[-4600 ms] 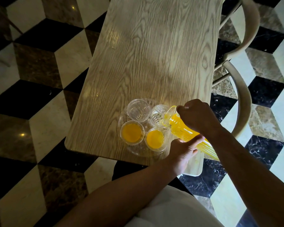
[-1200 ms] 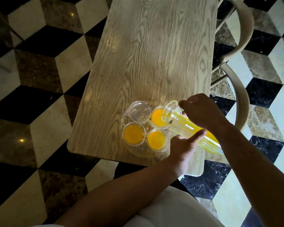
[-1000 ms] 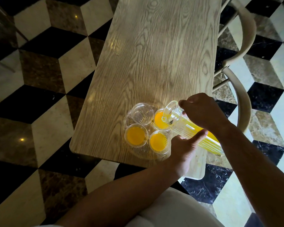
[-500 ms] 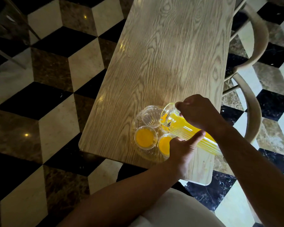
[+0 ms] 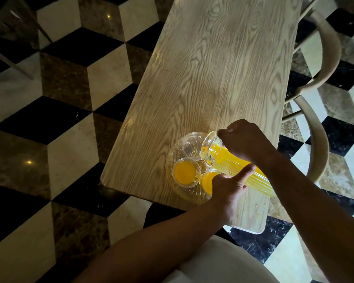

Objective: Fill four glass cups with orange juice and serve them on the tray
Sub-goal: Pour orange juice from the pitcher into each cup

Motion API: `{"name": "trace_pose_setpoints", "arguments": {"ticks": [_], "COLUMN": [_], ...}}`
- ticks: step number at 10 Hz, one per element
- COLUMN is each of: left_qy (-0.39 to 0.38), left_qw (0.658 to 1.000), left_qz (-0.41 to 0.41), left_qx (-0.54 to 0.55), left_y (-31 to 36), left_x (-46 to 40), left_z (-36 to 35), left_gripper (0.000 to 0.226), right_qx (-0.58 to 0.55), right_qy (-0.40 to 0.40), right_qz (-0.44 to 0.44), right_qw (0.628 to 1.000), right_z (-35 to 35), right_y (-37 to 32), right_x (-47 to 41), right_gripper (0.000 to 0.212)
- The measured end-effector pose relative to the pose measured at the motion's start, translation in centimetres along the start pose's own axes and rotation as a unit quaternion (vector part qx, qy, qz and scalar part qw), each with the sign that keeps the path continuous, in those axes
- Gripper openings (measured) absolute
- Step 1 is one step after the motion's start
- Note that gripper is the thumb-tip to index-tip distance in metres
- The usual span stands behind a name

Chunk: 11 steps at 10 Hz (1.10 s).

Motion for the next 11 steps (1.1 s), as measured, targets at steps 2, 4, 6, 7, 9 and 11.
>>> {"name": "trace_pose_setpoints", "arguments": {"ticks": [2,4,6,7,9,11], "left_qy": [0.002,-0.011,-0.009,-0.009,-0.003,-0.007], "left_qw": [1.000,0.999,0.998,0.998,0.997,0.997], "left_qz": [0.026,0.039,0.051,0.053,0.053,0.054], "left_qx": [0.018,0.025,0.043,0.046,0.050,0.060], "left_y": [0.0,0.4,0.6,1.0,1.1,1.4], "left_x": [-0.1,0.2,0.7,0.7,0.8,0.8], "left_z": [-0.1,-0.2,-0.1,0.0,0.1,-0.1], "left_gripper": [0.096,0.087,0.097,0.098,0.108,0.109], "right_qx": [-0.001,0.081,0.083,0.076,0.078,0.082], "right_qy": [-0.034,-0.002,0.013,0.018,0.015,0.008], "right_qz": [-0.019,0.031,0.021,0.010,0.012,0.014], "right_qw": [0.999,0.996,0.996,0.997,0.997,0.997], "right_z": [-0.5,-1.0,-1.4,-1.3,-1.7,-1.7], "right_y": [-0.4,-1.2,-1.3,-1.3,-1.2,-1.5], "right_x": [-0.3,-0.6,-1.1,-1.3,-1.6,-1.9], "right_gripper": [0.032,0.035,0.038,0.038,0.038,0.039]}}
Point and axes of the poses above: each hand's wrist, its own x-axis away from the middle knuckle, its own z-axis out of the back of the hand, y = z × x, the point moved 6 cm from there along -x, towards the middle knuckle, and after that the axes turned 12 degrees about -z, right-handed, at the moved point
